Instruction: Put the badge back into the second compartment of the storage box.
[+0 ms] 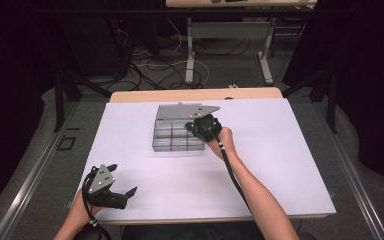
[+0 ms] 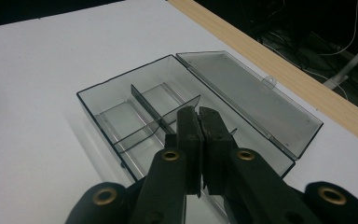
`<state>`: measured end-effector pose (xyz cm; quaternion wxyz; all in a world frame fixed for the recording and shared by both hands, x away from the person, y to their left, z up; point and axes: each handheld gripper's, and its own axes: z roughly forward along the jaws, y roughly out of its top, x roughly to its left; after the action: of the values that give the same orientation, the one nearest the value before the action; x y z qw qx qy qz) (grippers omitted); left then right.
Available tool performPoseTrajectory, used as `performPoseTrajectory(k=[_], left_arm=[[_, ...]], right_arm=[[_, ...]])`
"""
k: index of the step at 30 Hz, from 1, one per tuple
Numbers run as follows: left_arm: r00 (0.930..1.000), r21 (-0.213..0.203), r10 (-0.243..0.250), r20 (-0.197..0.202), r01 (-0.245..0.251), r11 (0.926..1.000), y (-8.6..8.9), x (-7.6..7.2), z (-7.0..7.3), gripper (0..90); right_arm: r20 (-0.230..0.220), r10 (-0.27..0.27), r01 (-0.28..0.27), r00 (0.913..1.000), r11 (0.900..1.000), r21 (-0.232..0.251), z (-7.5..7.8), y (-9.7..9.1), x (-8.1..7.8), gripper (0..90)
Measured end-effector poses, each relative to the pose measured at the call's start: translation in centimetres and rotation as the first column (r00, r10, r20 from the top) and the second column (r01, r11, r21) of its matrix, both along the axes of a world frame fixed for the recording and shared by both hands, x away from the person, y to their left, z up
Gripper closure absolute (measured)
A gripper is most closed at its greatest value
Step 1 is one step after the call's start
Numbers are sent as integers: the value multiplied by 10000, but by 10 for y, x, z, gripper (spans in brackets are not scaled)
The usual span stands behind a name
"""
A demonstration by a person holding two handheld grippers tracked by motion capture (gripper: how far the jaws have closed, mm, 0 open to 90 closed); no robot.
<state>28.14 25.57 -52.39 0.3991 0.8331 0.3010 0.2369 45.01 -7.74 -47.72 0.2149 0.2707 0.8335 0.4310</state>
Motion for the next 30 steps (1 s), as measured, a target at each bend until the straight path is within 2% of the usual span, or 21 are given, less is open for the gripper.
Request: performPoseTrajectory(k=[4,7,8,10,11,14,16,17,18,20,24,26,30], left_arm=[[10000,-20,-6,-9,6,10000,1,0,0,5],[9999,123,-53,103,52,9999,1,1,0,5],[9999,145,-69,133,67,9999,1,1,1,5],[10000,44,-36,28,36,10000,0,1,0,5],[10000,104,-44,75,43,9999,1,1,0,5],[10000,116,-52,79,51,9999,1,1,0,5],[10000,15,-36,-11,36,10000,0,1,0,5],[10000,-8,-40,-25,40,10000,0,1,0,5],[10000,99,-53,82,52,9999,1,1,0,5],[10000,-27,-34,-52,34,10000,0,0,0,5],[10000,-24,-39,-48,39,10000,0,0,0,5],[10000,32,-38,48,38,10000,1,1,0,5],[10000,-37,-47,-51,47,10000,0,1,0,6]], right_arm=[[-183,-25,24,9998,10000,-25,-1,3,5,884],[-142,-65,65,9999,10000,42,-2,5,9,884],[-322,-87,83,9994,9999,-102,-1,5,9,884],[-247,-92,92,9997,10000,-28,-2,7,11,884],[-318,-66,61,9995,9998,-163,-1,8,12,884],[-308,-142,140,9994,9999,-65,-3,10,14,883],[-412,-127,118,9991,9997,-216,-2,11,16,883],[-315,-139,134,9994,9998,-129,-3,12,18,883],[-309,-190,185,9993,9997,-165,-3,13,18,883],[-317,-166,160,9994,9997,-204,-4,15,20,884],[-482,-277,264,9985,9993,-281,-6,19,24,883],[-548,-262,235,9982,9985,-493,-7,20,26,883],[-694,-380,347,9969,9982,-483,-10,24,29,883]])
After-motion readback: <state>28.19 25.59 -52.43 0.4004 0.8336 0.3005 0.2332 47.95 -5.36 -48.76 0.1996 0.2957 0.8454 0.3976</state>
